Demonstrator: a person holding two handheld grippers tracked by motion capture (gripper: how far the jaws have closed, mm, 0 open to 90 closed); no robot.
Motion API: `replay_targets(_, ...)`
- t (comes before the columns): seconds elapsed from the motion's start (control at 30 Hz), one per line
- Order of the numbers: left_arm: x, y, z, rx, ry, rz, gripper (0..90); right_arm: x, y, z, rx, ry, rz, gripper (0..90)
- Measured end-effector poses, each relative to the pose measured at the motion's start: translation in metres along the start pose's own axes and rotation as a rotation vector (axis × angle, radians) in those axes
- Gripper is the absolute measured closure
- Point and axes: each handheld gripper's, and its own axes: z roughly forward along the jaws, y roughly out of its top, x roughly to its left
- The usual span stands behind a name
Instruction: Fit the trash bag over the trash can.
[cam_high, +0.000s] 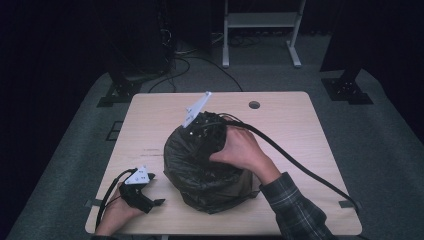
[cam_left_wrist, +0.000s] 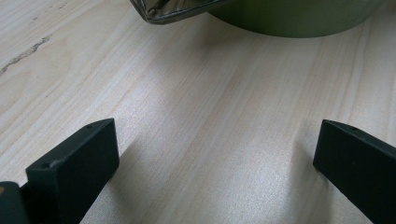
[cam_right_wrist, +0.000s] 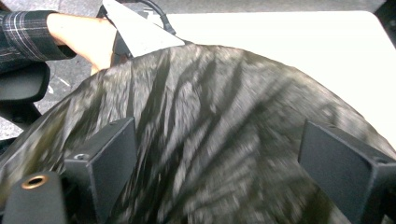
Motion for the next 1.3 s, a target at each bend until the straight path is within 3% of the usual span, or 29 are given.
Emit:
replay_targets(0.27,0.0,0.0,0.0,0.0,-0.001,0.0,0.0,-0.007,-0.001,0.053,0.157,0.039,0.02,10.3)
replay_targets(0.33,0.0,0.0,0.0,0.0,-0.001,0.001,0.0,-0.006,0.0,0.06,0.198,0.044,0.012,10.3)
replay_targets(0.67,0.0,0.0,0.0,0.0,-0.002,0.002,0.0,-0.009,-0.003,0.077,0.298,0.083,0.04,10.3)
replay_targets(0.73,0.0,0.0,0.0,0.0,-0.002,0.002,0.0,-0.009,-0.002,0.074,0.285,0.066,0.028,10.3)
replay_targets(0.83,0.0,0.0,0.0,0.0,-0.001,0.003,0.0,-0.01,-0.001,0.062,0.215,0.058,0.031,10.4)
replay_targets(1.0,0.0,0.0,0.0,0.0,0.0,0.002,0.0,-0.009,0.0,0.044,0.185,0.027,0.026,10.3)
replay_targets(1.3,0.0,0.0,0.0,0.001,0.001,0.001,0.0,-0.012,-0.007,0.001,0.051,-0.027,0.031,10.3)
